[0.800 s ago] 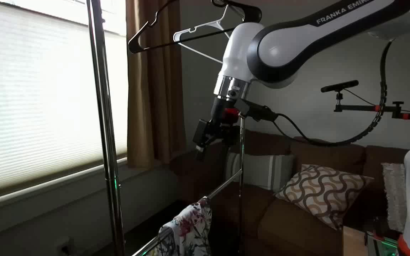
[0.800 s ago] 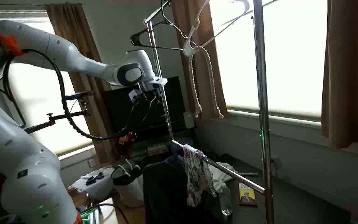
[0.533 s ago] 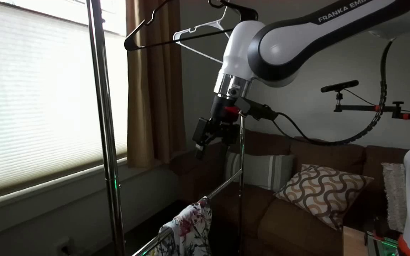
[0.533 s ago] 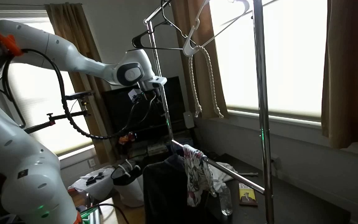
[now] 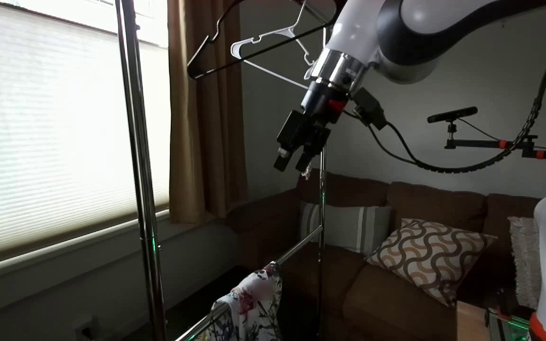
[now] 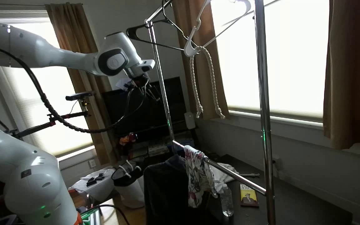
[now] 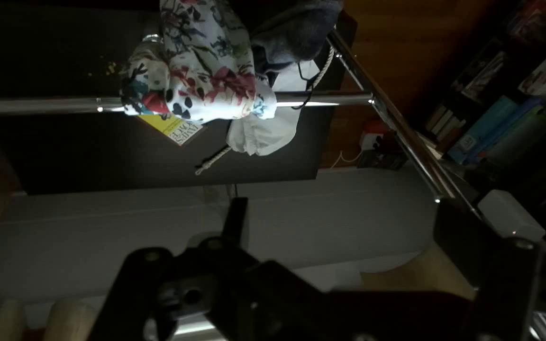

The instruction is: Pick up the black coat hanger from the top rail and hang it on the bottom rail

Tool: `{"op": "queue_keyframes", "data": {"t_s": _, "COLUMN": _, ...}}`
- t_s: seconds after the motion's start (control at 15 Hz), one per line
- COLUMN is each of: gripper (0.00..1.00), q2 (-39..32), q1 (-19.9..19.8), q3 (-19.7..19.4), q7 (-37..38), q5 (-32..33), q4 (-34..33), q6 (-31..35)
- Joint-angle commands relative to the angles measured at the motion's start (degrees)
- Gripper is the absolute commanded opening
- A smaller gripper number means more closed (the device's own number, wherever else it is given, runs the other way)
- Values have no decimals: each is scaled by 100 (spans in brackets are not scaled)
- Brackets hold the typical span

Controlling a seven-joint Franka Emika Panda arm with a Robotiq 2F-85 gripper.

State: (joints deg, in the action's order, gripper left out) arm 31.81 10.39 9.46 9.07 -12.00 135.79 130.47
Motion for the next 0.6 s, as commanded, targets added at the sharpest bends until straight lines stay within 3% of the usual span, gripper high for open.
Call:
{"op": "queue_keyframes", "data": {"t_s": 0.0, "gripper": 100, "q2": 546, "q1": -356, "q3": 18, "q7": 258, "q5": 367, "q4": 343, "q6": 9}}
{"op": "queue_keyframes", "data": {"t_s": 0.33, "gripper": 100, "q2": 1109, "q1": -168, "q3": -469, "q7": -410, "q5": 55, "q4": 590, "q6": 107}}
{"op": "queue_keyframes", "data": {"t_s": 0.53, "gripper": 100, "q2": 1547, "q1": 86, "q3": -652, "q7": -1247, "q5": 131, "q4": 592, "q6": 75}}
